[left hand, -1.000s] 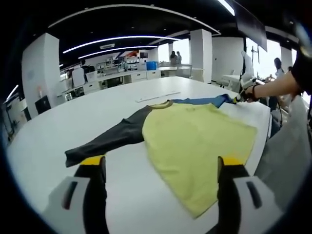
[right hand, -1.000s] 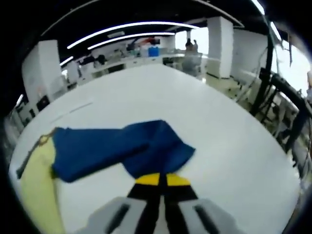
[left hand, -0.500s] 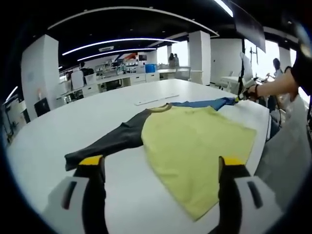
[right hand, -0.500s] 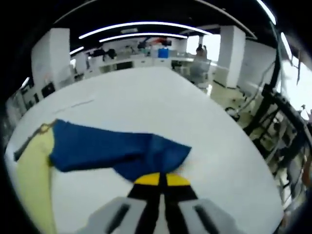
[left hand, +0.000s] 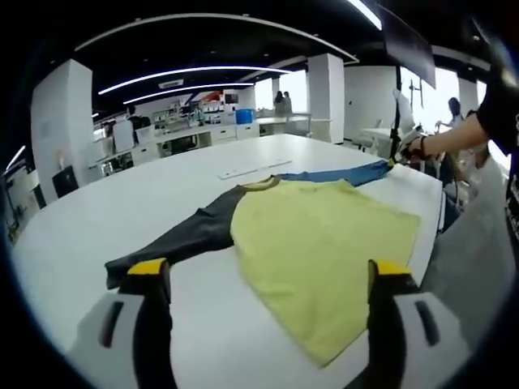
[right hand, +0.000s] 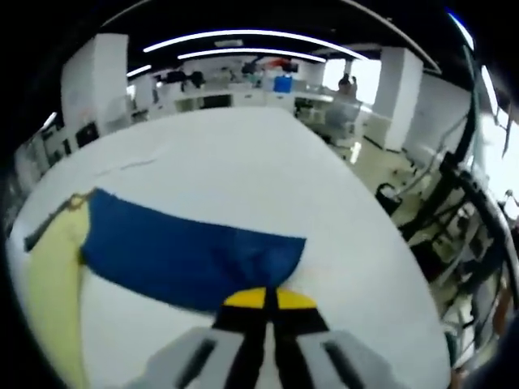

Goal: Fold the garment on the visible template until the final outline fits inside the template.

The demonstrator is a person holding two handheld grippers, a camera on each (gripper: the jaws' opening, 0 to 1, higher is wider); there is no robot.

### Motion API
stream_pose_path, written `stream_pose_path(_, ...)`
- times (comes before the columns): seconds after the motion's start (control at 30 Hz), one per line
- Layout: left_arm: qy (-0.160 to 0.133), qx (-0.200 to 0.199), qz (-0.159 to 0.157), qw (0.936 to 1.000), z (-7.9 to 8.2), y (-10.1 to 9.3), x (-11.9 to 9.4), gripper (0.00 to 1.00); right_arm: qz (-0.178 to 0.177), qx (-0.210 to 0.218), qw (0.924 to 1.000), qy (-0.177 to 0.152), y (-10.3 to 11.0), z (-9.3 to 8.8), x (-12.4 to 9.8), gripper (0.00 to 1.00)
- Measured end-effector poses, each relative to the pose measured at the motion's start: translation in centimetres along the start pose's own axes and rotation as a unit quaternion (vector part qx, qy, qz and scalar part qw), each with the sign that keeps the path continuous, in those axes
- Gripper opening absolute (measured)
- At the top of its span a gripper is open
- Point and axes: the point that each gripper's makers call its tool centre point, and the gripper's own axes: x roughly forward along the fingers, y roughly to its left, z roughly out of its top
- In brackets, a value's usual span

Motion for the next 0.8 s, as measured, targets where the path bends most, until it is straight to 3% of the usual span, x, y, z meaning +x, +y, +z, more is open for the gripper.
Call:
stream_pose_path(0.13,0.002,0.001,-0.003,1.0,-0.1,0.0,0.0,0.99,0.012,-0.002,0.9999,0.005,0.3,0.0,0.2,0.0)
stream_pose_path(0.5,0.003,-0.001,-0.011,0.9999,0.0,-0.5,-0.1,0.99,0.033,0.054,0.9979,-0.01,0.7,1.1,0.1,0.0)
stream_pose_path(0.8,0.003,-0.002,-0.017,0.9998,0.3,-0.9,-0.1,0.99,0.053,0.06,0.9964,-0.029,2.3,3.5,-0.5,0.0)
